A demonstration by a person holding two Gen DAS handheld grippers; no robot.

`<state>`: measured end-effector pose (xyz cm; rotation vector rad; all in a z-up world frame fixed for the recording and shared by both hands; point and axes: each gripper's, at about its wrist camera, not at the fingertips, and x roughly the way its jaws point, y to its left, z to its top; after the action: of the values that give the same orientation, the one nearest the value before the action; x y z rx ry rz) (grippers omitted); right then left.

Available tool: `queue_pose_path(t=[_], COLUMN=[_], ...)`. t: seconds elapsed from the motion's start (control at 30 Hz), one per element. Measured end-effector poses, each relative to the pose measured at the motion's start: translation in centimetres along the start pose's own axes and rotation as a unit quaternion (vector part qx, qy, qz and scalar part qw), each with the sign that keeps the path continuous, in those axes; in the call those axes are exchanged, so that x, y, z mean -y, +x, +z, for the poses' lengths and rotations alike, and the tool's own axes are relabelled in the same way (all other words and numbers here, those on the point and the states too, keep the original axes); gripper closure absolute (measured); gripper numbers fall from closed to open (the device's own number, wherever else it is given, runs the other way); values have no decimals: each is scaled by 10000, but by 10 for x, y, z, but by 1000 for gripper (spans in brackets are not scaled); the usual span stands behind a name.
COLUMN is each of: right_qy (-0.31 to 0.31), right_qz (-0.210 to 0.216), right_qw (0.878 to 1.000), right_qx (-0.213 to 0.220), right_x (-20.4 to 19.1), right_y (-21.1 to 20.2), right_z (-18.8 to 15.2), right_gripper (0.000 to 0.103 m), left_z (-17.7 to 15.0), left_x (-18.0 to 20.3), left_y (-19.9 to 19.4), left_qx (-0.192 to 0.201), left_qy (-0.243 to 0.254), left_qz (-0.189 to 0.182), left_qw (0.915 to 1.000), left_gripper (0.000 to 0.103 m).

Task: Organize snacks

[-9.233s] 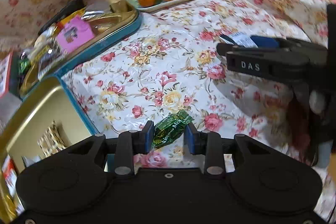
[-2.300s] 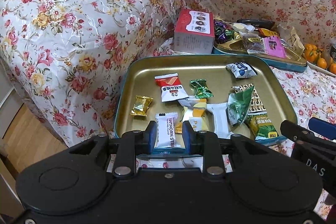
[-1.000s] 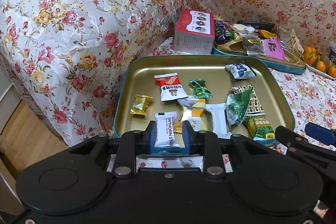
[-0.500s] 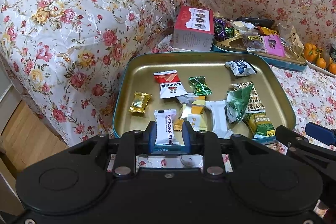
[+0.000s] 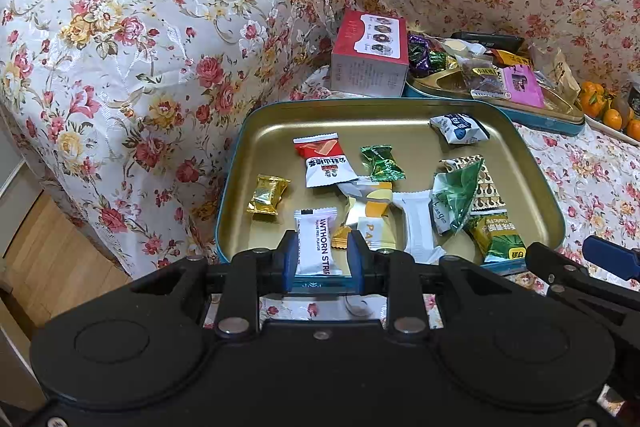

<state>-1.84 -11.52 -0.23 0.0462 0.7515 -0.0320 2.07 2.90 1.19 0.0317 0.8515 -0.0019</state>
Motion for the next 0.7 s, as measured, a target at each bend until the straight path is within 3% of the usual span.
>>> queue_pose_path(t=[0.7], right_qy=[-2], right_qz=[6], right_qw=[10000], right_qx=[-28], right_x=[0], right_y=[0], right_z=[-4], right_gripper=[46], left_z=[0], left_x=[-2], left_y=[2], left_qx=[-25], left_qy=[10], left_qz=[2], left_qw=[10000], left_gripper=[66])
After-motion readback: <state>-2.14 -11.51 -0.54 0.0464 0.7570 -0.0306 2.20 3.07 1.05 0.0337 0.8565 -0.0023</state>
